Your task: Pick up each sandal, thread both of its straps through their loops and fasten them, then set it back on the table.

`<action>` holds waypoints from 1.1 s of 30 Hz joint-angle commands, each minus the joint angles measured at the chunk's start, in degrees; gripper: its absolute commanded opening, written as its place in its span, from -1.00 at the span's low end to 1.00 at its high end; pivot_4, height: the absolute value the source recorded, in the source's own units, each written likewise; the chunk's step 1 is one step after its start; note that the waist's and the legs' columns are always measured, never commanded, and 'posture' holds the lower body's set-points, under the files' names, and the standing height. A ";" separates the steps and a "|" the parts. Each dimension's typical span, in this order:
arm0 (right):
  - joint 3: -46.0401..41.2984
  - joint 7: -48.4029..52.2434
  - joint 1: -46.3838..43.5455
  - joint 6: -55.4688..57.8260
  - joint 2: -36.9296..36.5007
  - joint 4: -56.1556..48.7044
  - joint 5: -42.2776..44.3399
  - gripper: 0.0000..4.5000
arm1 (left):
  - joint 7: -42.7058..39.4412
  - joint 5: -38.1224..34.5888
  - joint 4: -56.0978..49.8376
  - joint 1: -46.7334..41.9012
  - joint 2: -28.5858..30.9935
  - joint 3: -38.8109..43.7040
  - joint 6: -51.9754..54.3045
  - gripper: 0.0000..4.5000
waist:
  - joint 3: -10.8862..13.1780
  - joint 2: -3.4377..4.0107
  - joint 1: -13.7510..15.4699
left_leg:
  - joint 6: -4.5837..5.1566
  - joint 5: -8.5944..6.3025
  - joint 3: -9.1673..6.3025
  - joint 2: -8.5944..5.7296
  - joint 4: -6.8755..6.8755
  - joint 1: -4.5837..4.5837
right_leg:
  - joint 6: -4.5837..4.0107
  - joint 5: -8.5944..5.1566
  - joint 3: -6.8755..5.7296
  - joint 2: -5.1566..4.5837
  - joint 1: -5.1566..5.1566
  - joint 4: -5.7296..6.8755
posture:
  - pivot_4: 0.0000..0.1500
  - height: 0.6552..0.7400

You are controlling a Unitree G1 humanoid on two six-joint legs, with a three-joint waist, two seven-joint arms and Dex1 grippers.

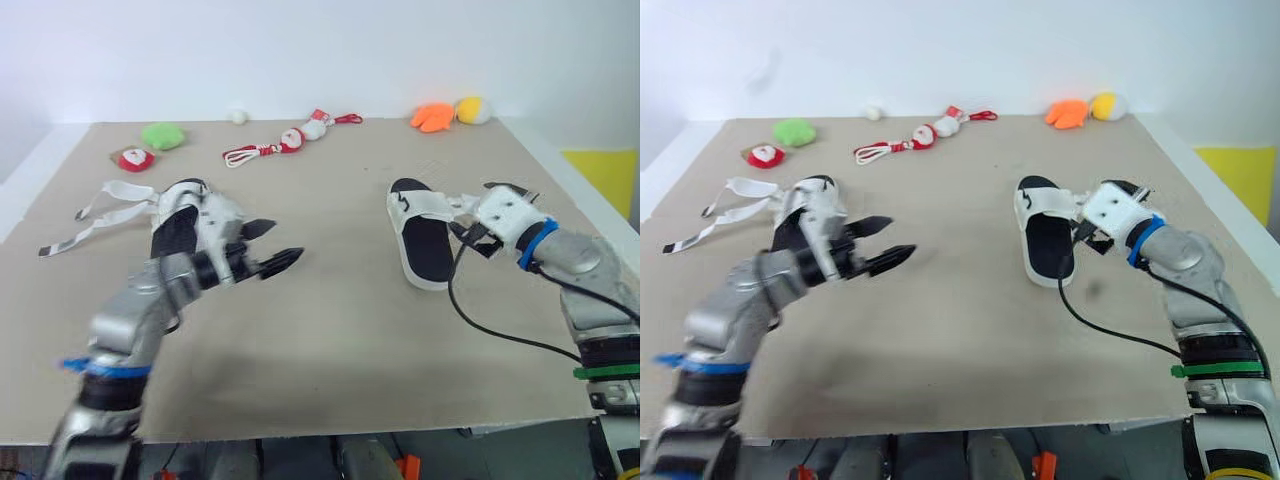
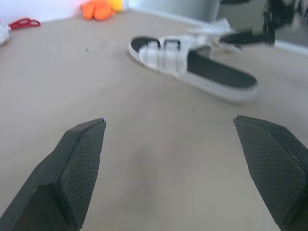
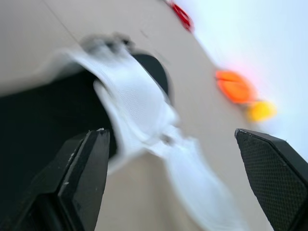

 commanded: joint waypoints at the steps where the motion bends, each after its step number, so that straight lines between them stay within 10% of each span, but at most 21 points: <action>1: 3.13 -4.59 -2.18 -2.39 0.74 -0.28 -6.98 1.00 | -0.03 3.07 6.58 -6.11 -4.52 -3.00 -5.57 0.95 | 0.00 0.00 0.00 | 0.00 0.00 0.00 -0.02 0.04 -0.02 | 0.00 0.02 0.04 0.00 0.01 -0.01 | 1.00 1.00; 17: 13.04 -13.65 -16.01 -4.06 9.64 21.24 -19.69 1.00 | 0.03 7.48 11.73 -8.34 -9.64 -4.77 -10.10 0.95 | 0.00 0.01 -0.41 | 0.04 0.02 -0.02 -0.03 -0.05 0.00 | -0.01 0.04 0.11 0.01 0.01 -0.02 | 1.00 1.00; 26: 14.66 -16.35 -18.86 -6.07 10.54 26.57 -21.72 -0.92 | 1.51 7.49 9.77 -6.91 -7.20 -2.84 -9.61 1.00 | 0.00 0.01 -0.45 | 0.06 0.04 -0.03 -0.07 -0.05 -0.03 | -0.01 0.07 0.14 -0.02 0.01 -0.02 | 1.00 1.00; 33: 13.52 -11.13 -18.47 -26.85 7.88 23.82 -14.00 -0.97 | 0.39 5.97 9.36 -6.88 -1.87 1.39 -9.16 1.00 | 0.01 0.02 -0.88 | 0.06 0.04 -0.03 -0.06 -0.08 -0.02 | 0.01 0.05 0.14 0.00 -0.02 -0.02 | 1.00 1.00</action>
